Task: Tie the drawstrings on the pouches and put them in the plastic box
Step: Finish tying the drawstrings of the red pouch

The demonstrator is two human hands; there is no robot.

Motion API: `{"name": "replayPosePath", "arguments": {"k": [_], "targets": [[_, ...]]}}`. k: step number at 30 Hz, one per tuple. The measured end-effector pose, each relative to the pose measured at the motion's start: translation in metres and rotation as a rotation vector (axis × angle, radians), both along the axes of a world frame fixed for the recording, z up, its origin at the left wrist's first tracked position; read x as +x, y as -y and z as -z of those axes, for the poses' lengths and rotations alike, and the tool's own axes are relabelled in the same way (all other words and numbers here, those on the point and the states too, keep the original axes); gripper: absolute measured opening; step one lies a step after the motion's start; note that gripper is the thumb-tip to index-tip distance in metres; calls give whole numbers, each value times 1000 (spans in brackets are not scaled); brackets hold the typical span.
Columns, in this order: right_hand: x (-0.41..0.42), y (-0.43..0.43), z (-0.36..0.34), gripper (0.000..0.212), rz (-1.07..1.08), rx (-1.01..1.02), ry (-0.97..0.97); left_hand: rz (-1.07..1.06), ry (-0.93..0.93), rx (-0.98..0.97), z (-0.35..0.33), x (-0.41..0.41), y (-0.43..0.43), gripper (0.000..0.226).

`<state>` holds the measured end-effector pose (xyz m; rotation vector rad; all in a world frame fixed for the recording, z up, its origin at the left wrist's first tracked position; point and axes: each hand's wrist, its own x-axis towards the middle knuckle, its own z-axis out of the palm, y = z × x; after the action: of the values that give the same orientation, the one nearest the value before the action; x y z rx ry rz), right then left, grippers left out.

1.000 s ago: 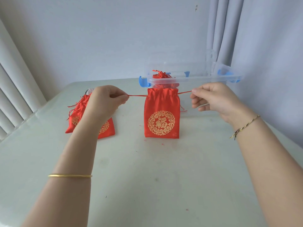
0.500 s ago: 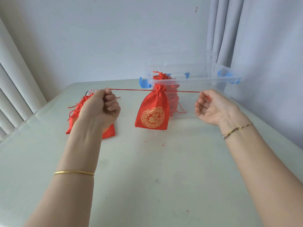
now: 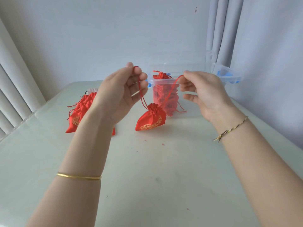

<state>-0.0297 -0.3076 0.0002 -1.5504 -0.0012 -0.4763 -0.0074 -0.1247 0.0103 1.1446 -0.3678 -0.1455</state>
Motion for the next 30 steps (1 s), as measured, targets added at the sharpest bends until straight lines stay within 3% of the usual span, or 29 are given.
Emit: {"name": "replayPosePath", "arguments": {"k": [7,11,15,19,27,30], "targets": [[-13,-18,-8,29,-98,-205,130,-7,153,372,1,-11,8,10],[-16,-23,-8,29,-175,-236,152,0,221,494,2,-15,12,10],[-12,-20,-7,34,-150,-119,56,17,182,435,3,-14,13,15],[-9,-18,0,30,-160,-217,-92,48,145,357,3,-12,14,14],[-13,-18,-3,30,-252,-148,-59,22,110,292,4,-9,14,10],[-17,-12,-6,32,-393,-301,-123,-36,97,255,5,-7,13,9]]}}
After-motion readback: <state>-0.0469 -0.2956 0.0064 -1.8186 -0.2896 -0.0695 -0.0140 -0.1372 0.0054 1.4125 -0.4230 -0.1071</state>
